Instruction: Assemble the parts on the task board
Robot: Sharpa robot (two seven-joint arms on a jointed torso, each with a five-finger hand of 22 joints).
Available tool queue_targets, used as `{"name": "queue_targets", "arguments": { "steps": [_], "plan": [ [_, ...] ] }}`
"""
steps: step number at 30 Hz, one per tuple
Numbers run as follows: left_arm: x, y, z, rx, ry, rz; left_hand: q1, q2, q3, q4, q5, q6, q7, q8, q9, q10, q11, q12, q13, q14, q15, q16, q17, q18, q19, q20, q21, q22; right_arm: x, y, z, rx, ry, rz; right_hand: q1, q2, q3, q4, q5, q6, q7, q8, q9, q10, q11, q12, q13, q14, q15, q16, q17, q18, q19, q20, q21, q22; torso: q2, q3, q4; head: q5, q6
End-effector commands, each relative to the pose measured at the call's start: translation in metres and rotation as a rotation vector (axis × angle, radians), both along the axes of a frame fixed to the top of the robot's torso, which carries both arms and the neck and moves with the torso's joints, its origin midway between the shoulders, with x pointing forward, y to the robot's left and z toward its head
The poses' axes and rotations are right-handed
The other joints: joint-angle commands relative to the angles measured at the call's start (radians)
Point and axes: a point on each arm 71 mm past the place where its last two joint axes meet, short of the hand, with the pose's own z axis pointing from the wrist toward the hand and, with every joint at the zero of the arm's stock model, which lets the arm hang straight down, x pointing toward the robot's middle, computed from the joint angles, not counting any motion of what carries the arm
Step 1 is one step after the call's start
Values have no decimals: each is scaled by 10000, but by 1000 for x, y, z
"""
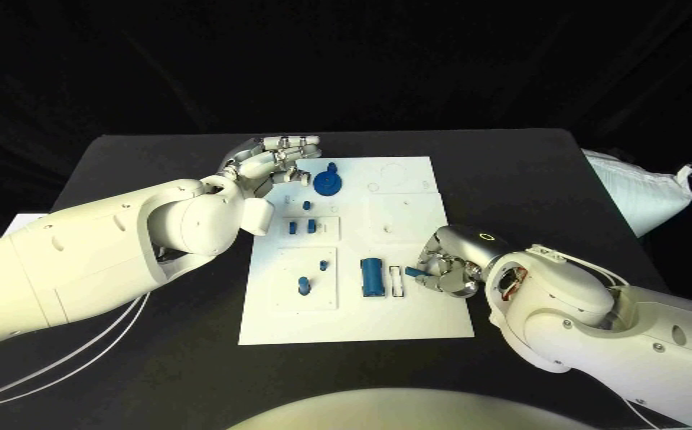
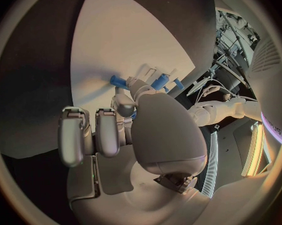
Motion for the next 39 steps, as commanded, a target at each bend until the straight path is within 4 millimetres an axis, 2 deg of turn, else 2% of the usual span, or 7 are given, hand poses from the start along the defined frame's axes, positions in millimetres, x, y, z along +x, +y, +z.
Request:
{"name": "queue_targets", "arguments": {
  "steps": [1,7,10,16,21,27,39],
  "plan": [
    [-1,-3,1,-94,-77,-256,-109,-35,-46,6,0,-81,18,36,15,-46,-1,39,15,-35,5,25,-9,185,3,59,-32,-9,-2,1,1,1157,552,-698,-116,-24,81,5,46,89,-97,-24,159,63,-12,-38,-32,574,8,50,324,-56,64,3,30,709,7,3,21,-10,7],
    [-1,-4,1,-108,-59,-308,-104,-35,-50,0,-8,-97,15,39,14,-66,-3,49,14,-40,5,25,-19,186,3,60,-36,-12,-3,2,0,1450,976,-783,-299,-92,193,74,83,101,-94,-30,180,83,-9,-32,-20,576,10,52,329,-56,66,2,32,713,-10,-21,39,-6,-10],
    [-2,-4,1,-113,-56,-322,-133,-29,-68,18,-20,-113,19,48,13,-88,2,68,13,-40,9,34,-17,186,4,65,-43,-16,-4,4,-1,1444,1120,-712,-471,-117,256,163,152,114,-97,-32,197,106,-9,-8,1,581,11,67,350,-58,71,4,35,721,4,-4,26,12,-3],
    [-1,-5,1,-116,-50,-336,-149,-25,-78,29,-25,-120,20,54,13,-100,4,80,13,-42,11,36,-22,186,4,67,-47,-19,-4,7,-6,1226,1518,-508,-917,-160,250,397,627,166,-107,-19,251,139,-12,-87,-43,589,11,93,386,-60,78,3,40,733,-11,-24,39,1,-13],
    [-2,-5,1,-121,-49,-347,-149,-25,-78,29,-25,-120,20,54,13,-100,4,80,13,-42,11,36,-22,186,4,67,-47,-19,-2,10,-10,1108,1692,-441,-1414,-94,91,719,845,216,-110,-5,295,198,-9,-77,-38,596,13,112,411,-65,92,2,51,756,2,-11,44,11,-11],
    [-1,-5,1,-122,-46,-353,-149,-25,-78,29,-25,-120,20,54,13,-100,4,80,13,-42,11,36,-22,186,4,67,-47,-19,-1,12,-14,981,1742,-373,-1702,-23,-43,894,918,249,-123,0,325,228,-18,-91,-46,601,5,131,437,-66,99,-2,56,765,1,-13,61,-4,-21],
    [-2,-5,1,-122,-22,-382,-149,-25,-78,29,-25,-120,20,54,13,-100,4,80,13,-42,11,36,-22,186,4,67,-47,-19,-1,17,-14,1008,1718,-283,-1864,-10,-178,953,926,294,-139,16,356,243,-30,-131,-71,608,-5,159,473,-70,111,-10,66,785,8,-10,57,-3,-19]
  ]
}}
